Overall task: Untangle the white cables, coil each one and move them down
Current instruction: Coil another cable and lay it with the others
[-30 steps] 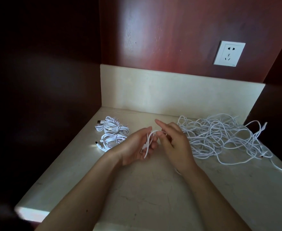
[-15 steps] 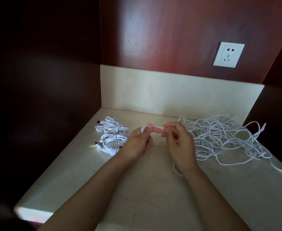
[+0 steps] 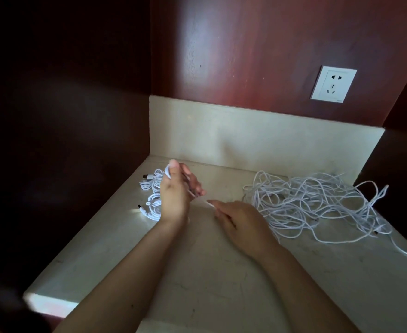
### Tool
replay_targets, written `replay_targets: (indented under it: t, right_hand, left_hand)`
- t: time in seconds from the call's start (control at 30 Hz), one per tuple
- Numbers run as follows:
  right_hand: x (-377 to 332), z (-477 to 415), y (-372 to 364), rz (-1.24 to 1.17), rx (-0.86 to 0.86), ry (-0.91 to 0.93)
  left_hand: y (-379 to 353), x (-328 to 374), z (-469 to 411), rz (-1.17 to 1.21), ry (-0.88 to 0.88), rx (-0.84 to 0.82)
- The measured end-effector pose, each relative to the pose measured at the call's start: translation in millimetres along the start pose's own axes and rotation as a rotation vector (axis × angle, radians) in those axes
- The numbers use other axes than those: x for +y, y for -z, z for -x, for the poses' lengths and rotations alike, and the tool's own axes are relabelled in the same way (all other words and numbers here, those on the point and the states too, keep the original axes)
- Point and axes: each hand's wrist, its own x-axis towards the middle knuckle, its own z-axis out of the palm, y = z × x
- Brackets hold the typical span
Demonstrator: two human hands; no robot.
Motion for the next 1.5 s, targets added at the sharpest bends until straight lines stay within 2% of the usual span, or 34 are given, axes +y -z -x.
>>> replay_targets:
  t: [0.1,0.17,0.23,0.3,0.4,0.47,0.57,0.7,0.8,0.93,1.1,1.2,1.37,1.5]
  right_hand:
    - [3,0,1,-0.019,0.043,-0.017]
    - [3,0,4,-0.042,0.077,-0.032]
    - [-1,0,8,-0.043,0.1,-0.008]
    - [-7,0,14,-0.028,0.152,0.041]
    - [-17,0,21,-0.014,0.26,0.106]
    - [-21,0,23,-0.026,0.317,0.103]
    - [-21,3,25,-0.173,0.441,-0.015]
    - [-10,2,23,-0.33,0.531,-0.235]
    - [-6,0,21,-0.346,0.53,-0.213]
    - [-3,-3,16,-0.292,0.531,-0.169]
    - [-5,0,13,-0.245,0.484,-0.222]
    - [-7,1,12,-0.256,0.44,-0.262]
    - [-6,0,8,-0.267,0.42,-0.252]
    - [-1,1,5,-0.256,0.363,-0.255]
  left_hand:
    - [6,8,-8,0.052,-0.07,0.189]
    - [12,8,-13,-0.032,-0.143,0.268]
    - [17,1,-18,-0.203,-0.201,0.275]
    - [18,-6,-20,-0.372,-0.186,0.211]
    - [12,-12,-12,-0.575,-0.097,-0.011]
    - [7,-13,-1,-0.662,0.031,-0.261]
    - [3,-13,13,-0.53,0.325,-0.617]
    - [-1,-8,21,-0.474,0.55,-0.838]
    - [-2,-7,23,-0.503,0.611,-0.917]
    - [-3,-7,25,-0.558,0.514,-0.843]
    - [-2,-9,22,-0.542,0.107,-0.612]
    - [1,-11,19,-0.531,-0.032,-0.477]
    - [2,-14,13,-0.331,-0.002,-0.331]
    - [-4,-11,9,0.004,0.128,-0.244]
